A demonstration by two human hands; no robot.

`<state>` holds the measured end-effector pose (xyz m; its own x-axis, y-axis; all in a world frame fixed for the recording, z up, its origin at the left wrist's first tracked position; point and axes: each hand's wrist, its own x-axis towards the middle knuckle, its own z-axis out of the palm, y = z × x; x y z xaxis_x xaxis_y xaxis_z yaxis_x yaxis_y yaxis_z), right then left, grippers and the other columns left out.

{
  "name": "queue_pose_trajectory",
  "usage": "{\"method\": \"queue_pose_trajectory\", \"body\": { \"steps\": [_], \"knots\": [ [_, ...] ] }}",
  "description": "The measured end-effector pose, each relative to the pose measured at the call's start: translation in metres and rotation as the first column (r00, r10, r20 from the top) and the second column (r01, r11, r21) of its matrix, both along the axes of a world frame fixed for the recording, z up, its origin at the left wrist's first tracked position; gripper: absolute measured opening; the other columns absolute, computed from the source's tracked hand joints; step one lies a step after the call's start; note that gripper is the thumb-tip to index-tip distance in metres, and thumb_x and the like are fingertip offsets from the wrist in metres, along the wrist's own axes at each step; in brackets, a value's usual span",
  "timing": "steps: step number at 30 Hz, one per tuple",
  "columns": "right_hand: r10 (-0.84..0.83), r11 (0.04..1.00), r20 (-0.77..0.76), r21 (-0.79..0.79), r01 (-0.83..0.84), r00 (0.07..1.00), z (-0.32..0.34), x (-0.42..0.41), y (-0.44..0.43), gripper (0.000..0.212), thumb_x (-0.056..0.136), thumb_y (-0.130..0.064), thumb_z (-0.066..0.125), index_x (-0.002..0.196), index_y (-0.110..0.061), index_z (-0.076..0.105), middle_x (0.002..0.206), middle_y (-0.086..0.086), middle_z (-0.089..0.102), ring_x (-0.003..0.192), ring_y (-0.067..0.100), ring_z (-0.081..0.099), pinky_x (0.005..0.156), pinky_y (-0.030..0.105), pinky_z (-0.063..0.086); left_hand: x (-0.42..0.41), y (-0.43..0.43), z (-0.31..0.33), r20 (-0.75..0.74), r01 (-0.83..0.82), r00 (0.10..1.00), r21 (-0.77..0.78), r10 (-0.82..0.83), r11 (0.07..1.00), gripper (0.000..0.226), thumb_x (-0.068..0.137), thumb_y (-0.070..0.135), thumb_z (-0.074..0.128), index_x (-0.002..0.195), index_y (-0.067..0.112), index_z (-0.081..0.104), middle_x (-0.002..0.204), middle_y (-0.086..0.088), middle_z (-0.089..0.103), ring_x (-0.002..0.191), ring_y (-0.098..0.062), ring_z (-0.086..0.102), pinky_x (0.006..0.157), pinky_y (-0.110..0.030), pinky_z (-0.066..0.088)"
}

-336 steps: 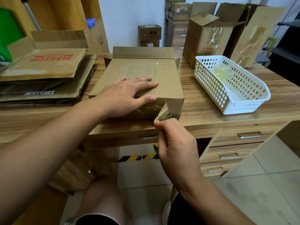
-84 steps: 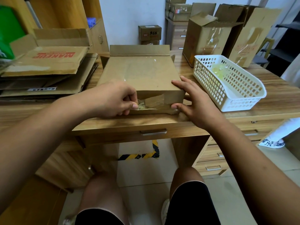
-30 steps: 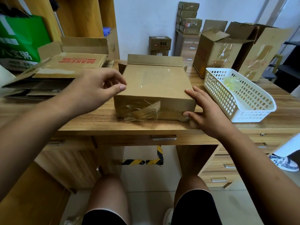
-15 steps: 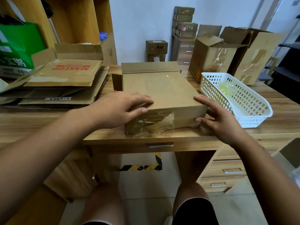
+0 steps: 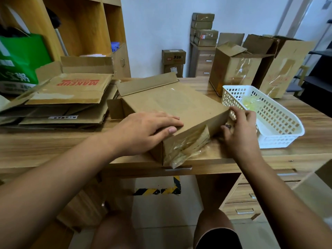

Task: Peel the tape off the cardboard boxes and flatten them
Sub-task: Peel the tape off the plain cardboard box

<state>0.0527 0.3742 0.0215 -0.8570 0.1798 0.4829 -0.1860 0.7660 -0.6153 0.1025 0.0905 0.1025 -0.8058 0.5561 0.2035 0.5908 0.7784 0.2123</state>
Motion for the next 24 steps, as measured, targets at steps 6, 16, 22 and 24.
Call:
{"method": "queue_pose_trajectory", "body": {
  "steps": [6,16,22,24],
  "knots": [
    [-0.099,0.995,-0.129,-0.009,0.099,0.987,-0.005,0.014,-0.003,0.035,0.092,-0.014,0.067,0.125,-0.009,0.056,0.124,0.014,0.052,0.117,0.030,0.051,0.105,0.043,0.040,-0.016,0.018,0.000,0.020,0.059,0.998,-0.072,-0.057,0.996,0.050,0.102,0.059,0.025,0.150,0.049,0.032,0.158,0.029,0.024,0.147,0.008,0.012,0.118,-0.023,0.016],
    [0.206,0.958,0.081,-0.222,-0.184,0.975,-0.013,0.052,-0.021,0.033,0.096,-0.047,0.061,0.121,-0.027,0.066,0.105,-0.016,0.071,0.096,-0.002,0.065,0.083,0.020,0.051,-0.028,0.037,-0.010,0.101,0.126,0.988,-0.126,-0.114,0.984,0.062,0.096,0.066,0.015,0.155,0.048,0.017,0.161,0.030,0.011,0.146,0.013,0.000,0.124,-0.024,0.005],
    [0.186,0.928,0.048,-0.338,-0.159,0.981,-0.012,0.049,-0.028,0.019,0.094,-0.024,0.072,0.107,-0.036,0.066,0.094,-0.017,0.072,0.089,-0.003,0.069,0.085,0.027,0.058,-0.025,0.038,-0.015,0.052,0.119,0.992,-0.149,-0.112,0.982,0.065,0.094,0.064,0.007,0.156,0.046,0.010,0.162,0.027,0.006,0.147,0.011,-0.004,0.124,-0.024,0.001],
    [0.161,0.922,0.036,-0.362,-0.137,0.986,-0.014,0.048,-0.028,0.020,0.095,-0.018,0.070,0.105,-0.035,0.069,0.092,-0.015,0.074,0.087,0.001,0.070,0.086,0.034,0.059,-0.025,0.039,-0.016,0.042,0.099,0.995,-0.160,-0.093,0.982,0.059,0.098,0.057,0.010,0.156,0.046,0.009,0.162,0.028,0.004,0.147,0.012,-0.005,0.122,-0.020,-0.002]
  ]
}}
